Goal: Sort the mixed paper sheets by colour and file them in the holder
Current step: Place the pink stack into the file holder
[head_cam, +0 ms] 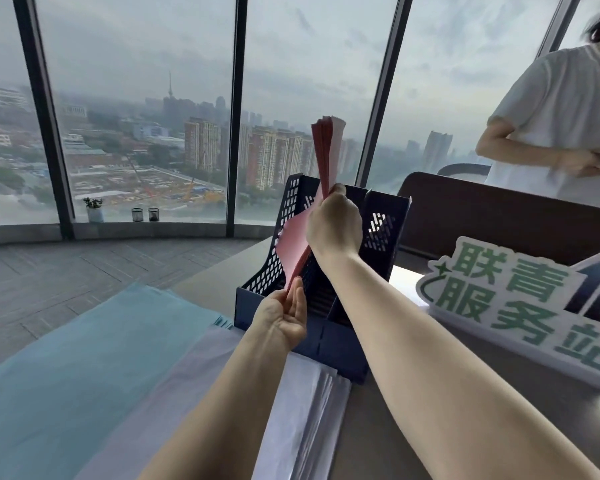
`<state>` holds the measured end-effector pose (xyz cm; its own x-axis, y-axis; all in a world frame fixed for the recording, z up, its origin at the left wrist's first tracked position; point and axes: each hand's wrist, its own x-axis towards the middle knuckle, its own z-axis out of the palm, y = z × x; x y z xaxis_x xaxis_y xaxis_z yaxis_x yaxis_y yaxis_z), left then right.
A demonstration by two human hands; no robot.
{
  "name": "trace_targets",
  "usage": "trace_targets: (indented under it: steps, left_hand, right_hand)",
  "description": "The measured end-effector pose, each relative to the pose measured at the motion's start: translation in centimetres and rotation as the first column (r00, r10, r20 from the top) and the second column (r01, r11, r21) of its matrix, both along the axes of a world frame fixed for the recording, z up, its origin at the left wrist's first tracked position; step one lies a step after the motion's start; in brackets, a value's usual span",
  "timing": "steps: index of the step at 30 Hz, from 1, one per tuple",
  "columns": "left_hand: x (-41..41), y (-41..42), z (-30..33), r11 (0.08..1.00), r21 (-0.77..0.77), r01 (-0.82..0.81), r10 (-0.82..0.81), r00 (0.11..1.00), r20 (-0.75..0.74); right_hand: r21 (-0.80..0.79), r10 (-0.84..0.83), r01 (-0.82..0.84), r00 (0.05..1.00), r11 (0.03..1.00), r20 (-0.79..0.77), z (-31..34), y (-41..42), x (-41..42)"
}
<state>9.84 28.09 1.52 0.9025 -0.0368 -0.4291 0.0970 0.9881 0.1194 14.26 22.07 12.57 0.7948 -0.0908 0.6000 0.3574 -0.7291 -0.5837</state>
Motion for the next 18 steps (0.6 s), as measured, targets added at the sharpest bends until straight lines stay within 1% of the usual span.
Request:
trace_targets:
  steps: [2,5,9,13,18]
  left_hand:
    - [-0.5,0.0,-0.1,0.998,0.056,0.042,-0.041,0.999,-0.011]
    - [-1.0,0.1,0.0,0.991,0.118,0.063,-0.060,0.998,-0.022]
    - [-1.5,0.3,0.3,0.987,0.141,0.079,-0.076,0.997,-0.028]
    - [-1.4,0.9,0.3,0.989,0.129,0.068,-0.065,0.997,-0.032]
    - [-0.7,1.7,0.9,0.979,0.189,0.078,-0.077,0.997,-0.012]
  right_hand:
    - [0.042,-0.002,0.000,1.000,0.999,0.029,-0.5,-0.1,-0.2]
    - [0.078,-0.014,0.010,0.998,0.997,0.054,-0.8,-0.6,-0.9]
    - [0.093,0.003,-0.010,0.997,0.996,0.075,-0.8,-0.4,-2.1]
    - [0.084,0.016,-0.021,0.998,0.996,0.059,-1.0,0.4,-2.0]
    - [0.105,0.008,-0.010,1.000,0.994,0.024,-0.9,1.3,-0.6]
